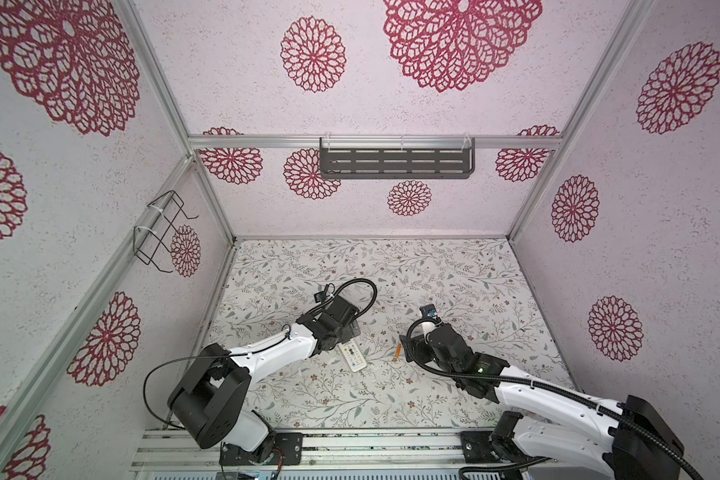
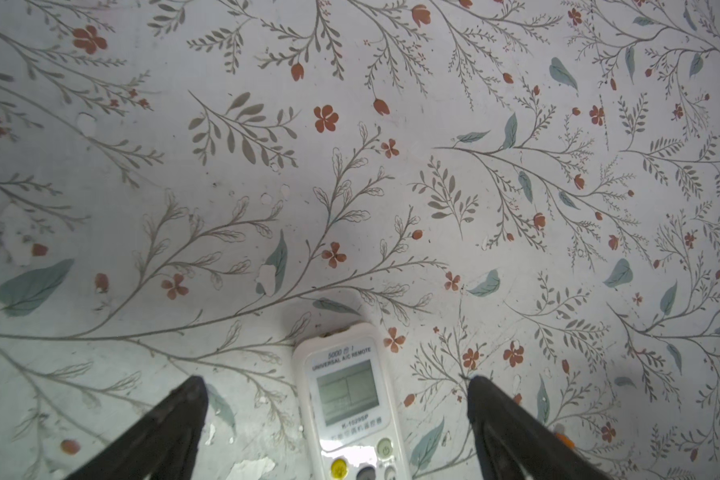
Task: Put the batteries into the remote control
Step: 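Reach the left gripper to the white remote while the right gripper moves toward the batteries, then close the left gripper on the top end of the white remote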
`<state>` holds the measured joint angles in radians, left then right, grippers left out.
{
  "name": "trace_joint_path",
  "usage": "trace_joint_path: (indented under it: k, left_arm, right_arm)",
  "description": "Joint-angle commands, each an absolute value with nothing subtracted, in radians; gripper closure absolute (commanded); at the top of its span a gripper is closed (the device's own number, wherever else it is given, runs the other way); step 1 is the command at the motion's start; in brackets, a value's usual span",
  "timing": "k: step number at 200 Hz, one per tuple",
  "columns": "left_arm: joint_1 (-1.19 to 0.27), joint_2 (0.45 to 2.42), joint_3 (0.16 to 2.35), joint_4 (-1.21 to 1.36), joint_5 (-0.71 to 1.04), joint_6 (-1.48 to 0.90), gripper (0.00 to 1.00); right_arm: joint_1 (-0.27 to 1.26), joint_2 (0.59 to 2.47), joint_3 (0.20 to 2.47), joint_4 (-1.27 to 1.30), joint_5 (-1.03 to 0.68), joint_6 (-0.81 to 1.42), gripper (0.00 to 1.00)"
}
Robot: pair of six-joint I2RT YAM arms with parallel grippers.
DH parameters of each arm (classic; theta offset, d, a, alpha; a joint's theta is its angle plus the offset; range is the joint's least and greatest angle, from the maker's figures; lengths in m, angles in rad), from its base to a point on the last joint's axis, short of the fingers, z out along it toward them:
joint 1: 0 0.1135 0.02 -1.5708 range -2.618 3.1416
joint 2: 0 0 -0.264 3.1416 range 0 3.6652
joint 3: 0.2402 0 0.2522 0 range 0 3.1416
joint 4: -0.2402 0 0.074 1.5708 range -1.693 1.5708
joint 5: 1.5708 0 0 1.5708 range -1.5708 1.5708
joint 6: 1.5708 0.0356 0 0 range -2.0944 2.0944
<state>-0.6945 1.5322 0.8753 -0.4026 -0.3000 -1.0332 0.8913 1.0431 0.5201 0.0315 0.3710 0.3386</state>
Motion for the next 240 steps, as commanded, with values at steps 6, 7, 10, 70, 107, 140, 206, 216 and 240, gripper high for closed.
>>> trace_joint_path:
  k: [6,7,10,70,107,140,206,216,240]
  left_arm:
    - [-0.72,1.573,0.903,-0.368,-0.305,-1.071,0.03]
    - [-0.72,1.575,0.904,-0.367,-0.304,-1.072,0.03]
    - [-0.722,1.578,0.905,-0.367,-0.305,-1.075,0.04]
    - [-0.734,1.643,0.913,-0.353,-0.301,-1.104,0.12]
    - [-0.735,1.672,0.91,-0.336,-0.296,-1.113,0.16]
    - [-0.735,1.692,0.91,-0.327,-0.294,-1.115,0.19]
    - [-0.735,1.719,0.908,-0.302,-0.282,-1.116,0.28]
    - [-0.735,1.722,0.906,-0.298,-0.28,-1.116,0.29]
    - [-0.735,1.731,0.907,-0.291,-0.276,-1.118,0.31]
  right_arm:
    - [0.898,0.988,0.503,0.04,0.405,0.351,0.01]
    - [0.898,0.987,0.502,0.041,0.405,0.352,0.01]
    - [0.898,0.984,0.5,0.041,0.406,0.353,0.01]
    - [0.898,0.984,0.477,0.071,0.406,0.349,0.01]
    - [0.898,0.99,0.477,0.081,0.408,0.347,0.01]
    - [0.898,0.99,0.476,0.084,0.414,0.348,0.01]
    - [0.897,0.976,0.471,0.084,0.429,0.344,0.01]
    - [0.898,0.976,0.471,0.086,0.431,0.344,0.01]
    - [0.898,0.973,0.469,0.091,0.433,0.344,0.01]
